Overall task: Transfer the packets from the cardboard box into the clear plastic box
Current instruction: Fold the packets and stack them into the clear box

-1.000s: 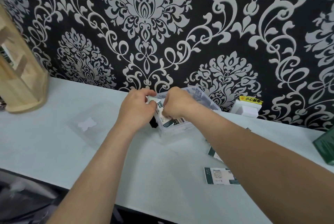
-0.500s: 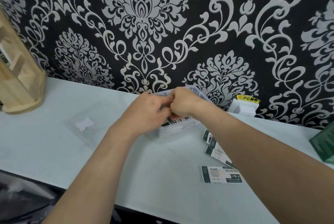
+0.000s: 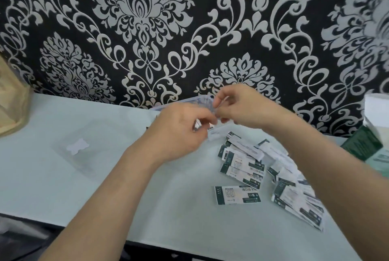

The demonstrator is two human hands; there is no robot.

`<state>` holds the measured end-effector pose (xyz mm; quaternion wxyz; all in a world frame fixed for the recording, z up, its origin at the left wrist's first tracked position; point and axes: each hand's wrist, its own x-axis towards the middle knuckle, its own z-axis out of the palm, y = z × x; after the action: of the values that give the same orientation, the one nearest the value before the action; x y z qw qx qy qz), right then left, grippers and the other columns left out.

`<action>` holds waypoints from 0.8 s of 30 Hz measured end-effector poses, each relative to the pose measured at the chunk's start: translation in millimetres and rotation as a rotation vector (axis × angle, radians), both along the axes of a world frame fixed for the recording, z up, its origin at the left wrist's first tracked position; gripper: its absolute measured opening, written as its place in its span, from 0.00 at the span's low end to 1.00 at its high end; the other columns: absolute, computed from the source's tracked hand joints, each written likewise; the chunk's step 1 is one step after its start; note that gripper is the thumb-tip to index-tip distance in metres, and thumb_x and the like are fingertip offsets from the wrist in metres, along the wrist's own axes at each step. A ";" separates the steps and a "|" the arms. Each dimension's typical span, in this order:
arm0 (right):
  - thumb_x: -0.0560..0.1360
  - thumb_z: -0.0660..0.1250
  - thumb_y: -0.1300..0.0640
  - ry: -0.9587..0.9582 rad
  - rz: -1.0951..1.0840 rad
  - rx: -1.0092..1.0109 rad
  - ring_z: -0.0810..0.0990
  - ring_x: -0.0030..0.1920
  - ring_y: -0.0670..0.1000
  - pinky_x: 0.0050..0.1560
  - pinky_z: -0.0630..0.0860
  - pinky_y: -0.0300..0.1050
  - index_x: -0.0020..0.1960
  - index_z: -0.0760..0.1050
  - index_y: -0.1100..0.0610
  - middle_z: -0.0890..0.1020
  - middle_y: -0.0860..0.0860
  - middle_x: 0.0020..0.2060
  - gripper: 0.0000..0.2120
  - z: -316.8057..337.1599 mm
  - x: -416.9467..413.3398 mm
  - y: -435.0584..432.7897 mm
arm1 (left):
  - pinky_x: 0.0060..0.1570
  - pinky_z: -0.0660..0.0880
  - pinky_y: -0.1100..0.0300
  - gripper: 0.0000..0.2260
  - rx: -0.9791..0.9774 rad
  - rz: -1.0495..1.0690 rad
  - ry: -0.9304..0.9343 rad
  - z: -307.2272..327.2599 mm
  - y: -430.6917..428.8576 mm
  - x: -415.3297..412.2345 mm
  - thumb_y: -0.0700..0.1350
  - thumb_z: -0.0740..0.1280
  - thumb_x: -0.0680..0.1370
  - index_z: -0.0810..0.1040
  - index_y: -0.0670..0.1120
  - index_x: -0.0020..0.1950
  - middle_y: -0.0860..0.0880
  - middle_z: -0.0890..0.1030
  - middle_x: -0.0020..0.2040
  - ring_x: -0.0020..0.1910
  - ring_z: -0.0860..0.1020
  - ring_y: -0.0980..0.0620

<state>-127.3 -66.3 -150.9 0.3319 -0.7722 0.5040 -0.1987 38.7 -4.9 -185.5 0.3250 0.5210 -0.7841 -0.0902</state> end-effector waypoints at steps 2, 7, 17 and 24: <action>0.73 0.72 0.54 0.160 0.071 0.028 0.79 0.40 0.47 0.40 0.75 0.41 0.50 0.78 0.50 0.82 0.49 0.42 0.07 3.1 -26.9 8.6 | 0.49 0.72 0.69 0.13 0.237 -0.128 -0.174 -1.2 8.5 -25.8 0.49 0.70 0.74 0.80 0.59 0.58 0.63 0.79 0.48 0.45 0.74 0.65; 0.66 0.75 0.38 0.739 0.161 0.155 0.68 0.69 0.51 0.68 0.68 0.52 0.76 0.55 0.42 0.67 0.46 0.71 0.45 -18.5 -81.2 27.0 | 0.74 0.56 0.54 0.47 0.522 -0.271 -0.604 -37.3 11.4 -63.1 0.61 0.75 0.67 0.51 0.56 0.78 0.54 0.46 0.79 0.76 0.47 0.55; 0.69 0.75 0.44 0.483 0.171 -0.036 0.59 0.71 0.46 0.68 0.58 0.39 0.77 0.54 0.43 0.61 0.41 0.74 0.44 -75.3 -142.3 43.9 | 0.66 0.66 0.58 0.29 0.355 -0.187 -0.464 -55.6 -15.0 -78.4 0.58 0.72 0.72 0.68 0.58 0.71 0.56 0.71 0.66 0.66 0.68 0.54; 0.75 0.69 0.46 0.270 0.032 -0.168 0.66 0.66 0.44 0.65 0.62 0.34 0.72 0.67 0.46 0.72 0.42 0.68 0.27 -86.6 -147.7 42.7 | 0.73 0.56 0.60 0.19 0.227 -0.121 -0.272 -58.6 -21.6 -95.5 0.49 0.62 0.81 0.69 0.54 0.72 0.53 0.68 0.73 0.72 0.65 0.52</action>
<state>-275.0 -23.7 -237.5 0.1986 -0.8249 0.5133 -0.1290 -56.8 -26.5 -244.1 0.1493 0.5138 -0.8354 -0.1260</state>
